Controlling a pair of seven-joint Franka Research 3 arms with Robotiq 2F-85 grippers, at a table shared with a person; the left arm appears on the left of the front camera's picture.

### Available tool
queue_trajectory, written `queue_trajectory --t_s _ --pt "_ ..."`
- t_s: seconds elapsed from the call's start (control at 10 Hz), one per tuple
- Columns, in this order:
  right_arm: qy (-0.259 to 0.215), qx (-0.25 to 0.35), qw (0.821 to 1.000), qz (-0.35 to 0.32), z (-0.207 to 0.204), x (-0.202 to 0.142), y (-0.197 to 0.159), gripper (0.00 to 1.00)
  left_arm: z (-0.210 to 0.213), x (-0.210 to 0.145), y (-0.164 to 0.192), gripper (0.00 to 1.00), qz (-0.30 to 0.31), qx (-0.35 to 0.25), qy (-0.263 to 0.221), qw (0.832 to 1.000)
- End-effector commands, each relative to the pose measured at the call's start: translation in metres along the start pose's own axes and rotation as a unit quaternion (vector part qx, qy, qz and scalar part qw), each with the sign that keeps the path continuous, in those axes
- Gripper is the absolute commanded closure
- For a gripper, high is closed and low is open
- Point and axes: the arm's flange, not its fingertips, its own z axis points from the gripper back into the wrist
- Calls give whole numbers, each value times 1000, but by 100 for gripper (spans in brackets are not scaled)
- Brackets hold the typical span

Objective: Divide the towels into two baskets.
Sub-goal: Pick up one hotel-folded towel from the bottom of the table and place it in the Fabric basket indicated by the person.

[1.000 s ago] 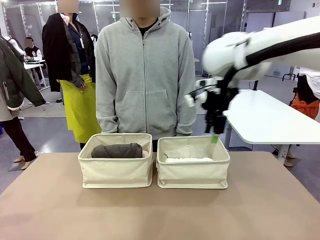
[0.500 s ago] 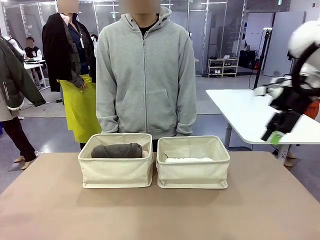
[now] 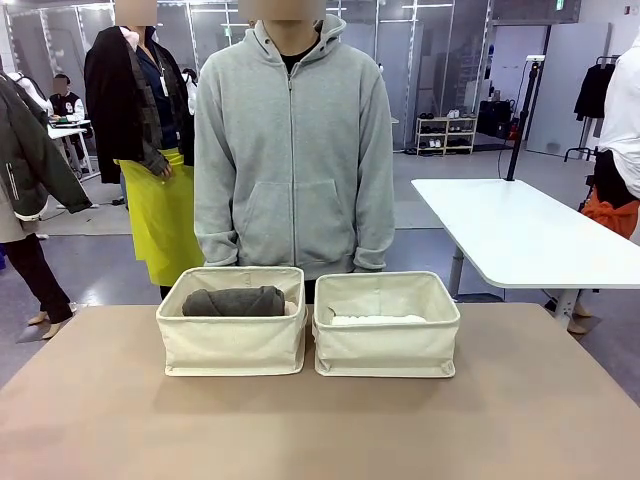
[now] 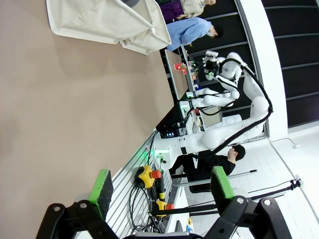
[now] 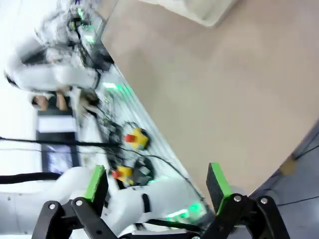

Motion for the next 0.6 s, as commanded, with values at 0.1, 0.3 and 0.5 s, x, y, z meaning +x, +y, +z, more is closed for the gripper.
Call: queue_trajectory --t_s 0.1,0.3,0.5 --pt "-144 96 978 -119 -12 -66 -38 0 3 -3 -3 0 3 -5 1 1000" --pt "-147 107 969 -164 -26 -84 -65 0 3 -3 -3 0 3 -5 1 1000" --pt "-115 91 981 -129 -9 -93 -55 0 3 -3 -3 0 3 -5 1 1000"
